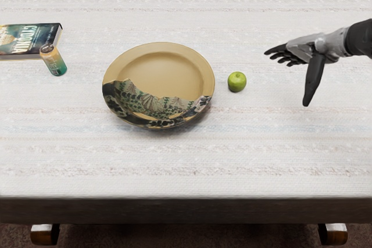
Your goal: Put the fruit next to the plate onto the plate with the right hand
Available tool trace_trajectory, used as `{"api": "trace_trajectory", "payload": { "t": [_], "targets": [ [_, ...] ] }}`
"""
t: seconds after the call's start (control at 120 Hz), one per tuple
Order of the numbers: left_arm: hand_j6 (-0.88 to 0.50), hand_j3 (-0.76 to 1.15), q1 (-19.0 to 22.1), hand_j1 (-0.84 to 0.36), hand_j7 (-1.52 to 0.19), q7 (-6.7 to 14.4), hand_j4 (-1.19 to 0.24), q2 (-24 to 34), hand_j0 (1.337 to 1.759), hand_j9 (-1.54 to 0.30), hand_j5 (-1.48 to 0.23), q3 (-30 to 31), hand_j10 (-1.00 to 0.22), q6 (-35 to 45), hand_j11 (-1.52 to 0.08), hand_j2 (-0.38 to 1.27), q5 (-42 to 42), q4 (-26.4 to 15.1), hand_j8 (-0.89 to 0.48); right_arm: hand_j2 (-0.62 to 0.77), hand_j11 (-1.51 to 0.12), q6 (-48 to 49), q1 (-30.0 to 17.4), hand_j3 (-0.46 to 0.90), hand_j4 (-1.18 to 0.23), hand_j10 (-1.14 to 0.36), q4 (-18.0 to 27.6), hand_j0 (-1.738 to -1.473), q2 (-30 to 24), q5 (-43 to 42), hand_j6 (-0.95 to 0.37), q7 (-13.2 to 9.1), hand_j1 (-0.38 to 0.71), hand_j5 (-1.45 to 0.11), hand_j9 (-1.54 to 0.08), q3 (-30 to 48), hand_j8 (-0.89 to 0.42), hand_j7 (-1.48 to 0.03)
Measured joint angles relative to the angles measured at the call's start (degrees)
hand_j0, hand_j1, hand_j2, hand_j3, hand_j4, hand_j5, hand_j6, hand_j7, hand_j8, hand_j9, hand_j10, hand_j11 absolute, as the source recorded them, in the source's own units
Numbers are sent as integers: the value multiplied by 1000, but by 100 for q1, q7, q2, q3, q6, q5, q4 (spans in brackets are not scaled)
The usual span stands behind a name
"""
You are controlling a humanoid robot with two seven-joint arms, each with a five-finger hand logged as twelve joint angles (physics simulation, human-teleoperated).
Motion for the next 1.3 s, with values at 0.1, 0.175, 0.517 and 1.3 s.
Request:
{"api": "trace_trajectory", "payload": {
  "t": [0.1,0.175,0.517,1.3],
  "targets": [
    [0,0,1,349,0,0,0,0,1658,0,0,-1,0,0,0,0,0,0,0,0,0,0,10,0,-4,-3,6,-1658,6,-23,-5,-13,-349,0,0,-13,-4,0],
    [0,0,6,349,0,0,0,0,1658,0,0,-1,0,0,0,0,0,0,0,0,0,0,18,0,-4,-3,8,-1658,-6,-35,-5,-17,-349,0,0,-14,-4,0],
    [0,0,5,349,0,0,0,0,1658,0,0,1,0,0,0,0,1,0,0,0,0,0,672,0,-3,-2,156,-1658,458,-29,-5,-809,-349,0,0,39,-4,0],
    [0,0,7,349,0,0,0,0,1658,0,0,1,0,0,0,0,-1,0,0,1,0,-1682,-169,0,-2,-2,744,-1658,1594,-2210,-4,-901,-349,0,0,56,-3,0]
  ]
}}
